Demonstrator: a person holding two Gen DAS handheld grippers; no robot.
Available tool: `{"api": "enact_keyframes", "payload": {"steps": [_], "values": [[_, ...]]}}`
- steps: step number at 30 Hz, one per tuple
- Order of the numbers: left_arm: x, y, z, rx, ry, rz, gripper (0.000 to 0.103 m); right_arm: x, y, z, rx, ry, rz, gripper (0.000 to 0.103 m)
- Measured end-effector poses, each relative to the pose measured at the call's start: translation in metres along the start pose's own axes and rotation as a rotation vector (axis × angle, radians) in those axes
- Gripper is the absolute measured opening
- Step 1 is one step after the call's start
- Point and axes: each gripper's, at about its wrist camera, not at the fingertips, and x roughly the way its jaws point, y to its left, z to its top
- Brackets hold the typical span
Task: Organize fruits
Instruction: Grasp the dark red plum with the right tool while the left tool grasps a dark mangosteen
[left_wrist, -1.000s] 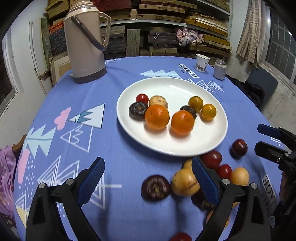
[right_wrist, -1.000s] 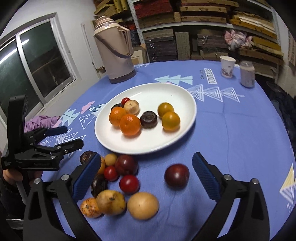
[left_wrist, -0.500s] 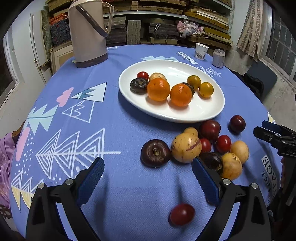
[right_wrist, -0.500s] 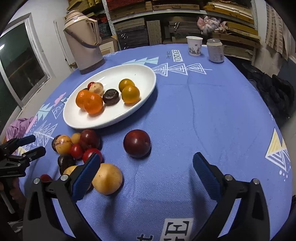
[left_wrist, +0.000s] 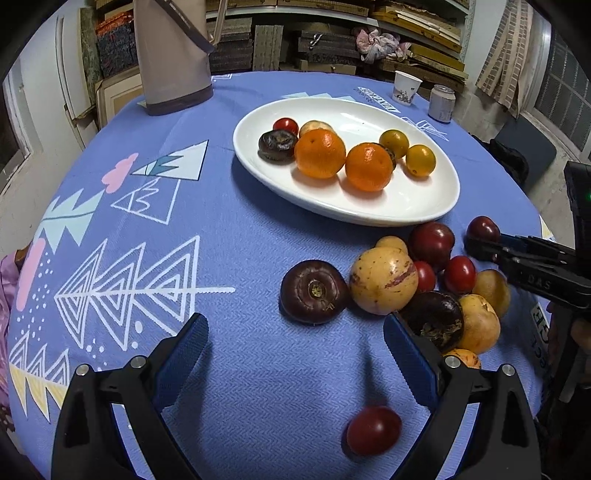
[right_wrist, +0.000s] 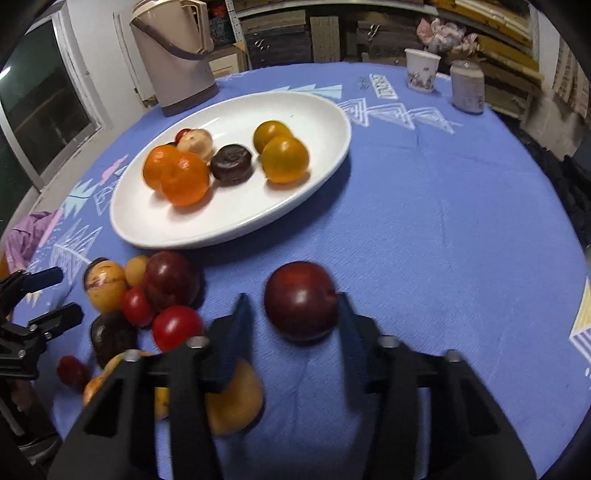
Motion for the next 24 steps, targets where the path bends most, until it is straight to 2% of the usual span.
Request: {"api": "enact_keyframes", "payload": {"steps": [7, 10, 12, 19, 21, 23, 24], "values": [[0.007, 0.006, 0.000, 0.034, -0.003, 0.000, 0.096, -0.005, -0.009, -0.005, 0.028, -0.002, 0.076, 0.038], [0.013, 0.014, 0.003, 0.014, 0.006, -0.009, 0.094, -0.006, -0.007, -0.007, 0.019, -0.001, 0.083, 0.038], [0.017, 0.016, 0.004, 0.017, 0.016, -0.018, 0.087, -0.007, -0.006, -0.007, 0.018, -0.001, 0.089, 0.038], [0.026, 0.012, 0.009, 0.029, -0.006, -0.009, 0.086, -0.006, -0.002, -0.007, 0.017, -0.005, 0.092, 0.038], [0.028, 0.010, 0.010, 0.044, -0.008, 0.003, 0.083, -0.006, -0.003, -0.007, 0.018, -0.006, 0.092, 0.038], [0.029, 0.006, 0.012, 0.065, -0.024, 0.004, 0.074, -0.005, -0.002, -0.006, 0.018, -0.005, 0.091, 0.038], [0.029, 0.004, 0.012, 0.075, -0.036, 0.002, 0.062, -0.005, -0.002, -0.006, 0.017, -0.005, 0.090, 0.038]]}}
